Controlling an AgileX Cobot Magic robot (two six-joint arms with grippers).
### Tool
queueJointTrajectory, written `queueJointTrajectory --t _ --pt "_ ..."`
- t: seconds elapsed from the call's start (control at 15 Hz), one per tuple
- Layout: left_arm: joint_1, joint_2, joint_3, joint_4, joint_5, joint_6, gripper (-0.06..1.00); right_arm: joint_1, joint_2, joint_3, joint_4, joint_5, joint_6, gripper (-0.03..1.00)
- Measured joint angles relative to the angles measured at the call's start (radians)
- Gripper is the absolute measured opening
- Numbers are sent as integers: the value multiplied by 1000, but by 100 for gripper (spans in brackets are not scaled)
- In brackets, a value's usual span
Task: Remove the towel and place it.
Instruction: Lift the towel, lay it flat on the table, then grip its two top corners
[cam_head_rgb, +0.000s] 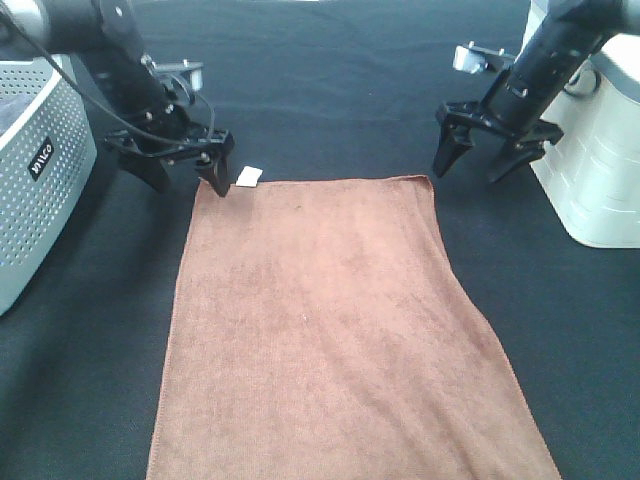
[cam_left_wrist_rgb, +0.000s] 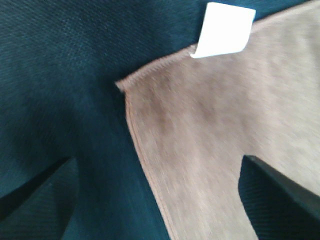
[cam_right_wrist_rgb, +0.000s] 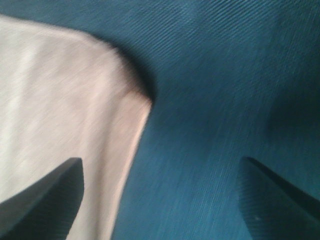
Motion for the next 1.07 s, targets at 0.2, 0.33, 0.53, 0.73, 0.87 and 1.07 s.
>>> queueJointTrajectory --t 0.2,0.33,0.53,0.73,0.87,1.07 --pt "0 45 -3 -1 -31 0 80 0 38 -1 0 -62 0 80" --pt "0 53 -10 -3 -35 0 80 0 63 -1 5 -91 0 80" --pt "0 55 -13 -4 -37 0 80 4 80 -9 16 -96 0 80" --pt "0 56 -13 -7 -53 0 80 33 90 -20 -1 -114 1 80" --pt "0 56 -13 -12 -54 0 80 40 91 -20 0 -123 1 80" --pt "-3 58 -13 -88 -68 35 80 66 92 -20 0 -146 1 79"
